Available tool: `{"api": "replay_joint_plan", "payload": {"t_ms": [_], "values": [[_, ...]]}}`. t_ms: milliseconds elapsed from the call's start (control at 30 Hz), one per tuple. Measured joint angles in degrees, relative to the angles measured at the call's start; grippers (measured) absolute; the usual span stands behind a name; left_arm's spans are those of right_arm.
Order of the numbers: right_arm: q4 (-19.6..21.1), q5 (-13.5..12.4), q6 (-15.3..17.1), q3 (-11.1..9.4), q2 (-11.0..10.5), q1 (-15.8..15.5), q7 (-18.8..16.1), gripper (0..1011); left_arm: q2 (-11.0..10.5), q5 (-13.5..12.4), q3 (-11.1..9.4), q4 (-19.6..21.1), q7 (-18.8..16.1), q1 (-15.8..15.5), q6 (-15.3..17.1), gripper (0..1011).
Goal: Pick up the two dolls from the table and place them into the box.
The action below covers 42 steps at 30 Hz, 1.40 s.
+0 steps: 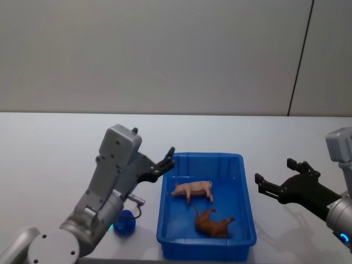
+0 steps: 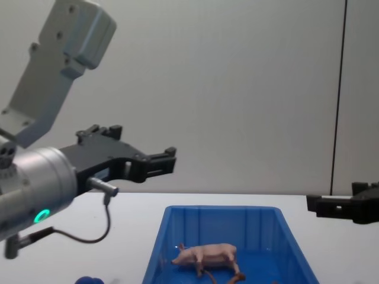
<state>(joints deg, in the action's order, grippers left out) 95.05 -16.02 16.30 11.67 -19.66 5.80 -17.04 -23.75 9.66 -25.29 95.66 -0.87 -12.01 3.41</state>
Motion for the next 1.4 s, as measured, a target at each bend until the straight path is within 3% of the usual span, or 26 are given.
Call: {"api": "replay_joint_plan", "payload": {"t_ms": [267, 633, 1000, 1400], "values": [[0.22, -0.06, -0.05, -0.17, -0.32, -0.25, -0.05, 1001, -3.00, 0.01, 1.15, 3.22, -3.31, 2.91, 3.30, 1003], [0.37, -0.07, -0.08, -0.29, -0.55, -0.45, -0.06, 1001, -5.77, 2.69, 2.50, 4.96, -4.94, 5.86, 7.06, 1003], [0.44, -0.07, -0.08, -0.36, -0.63, -0.51, -0.06, 1001, -6.36, 4.51, 2.98, 3.17, -1.44, 6.45, 11.62, 1003], [0.45, -0.06, -0.07, -0.36, -0.69, -0.55, -0.05, 1001, -5.47, 4.44, 2.65, -1.20, 2.21, 6.14, 13.61, 1003]]}}
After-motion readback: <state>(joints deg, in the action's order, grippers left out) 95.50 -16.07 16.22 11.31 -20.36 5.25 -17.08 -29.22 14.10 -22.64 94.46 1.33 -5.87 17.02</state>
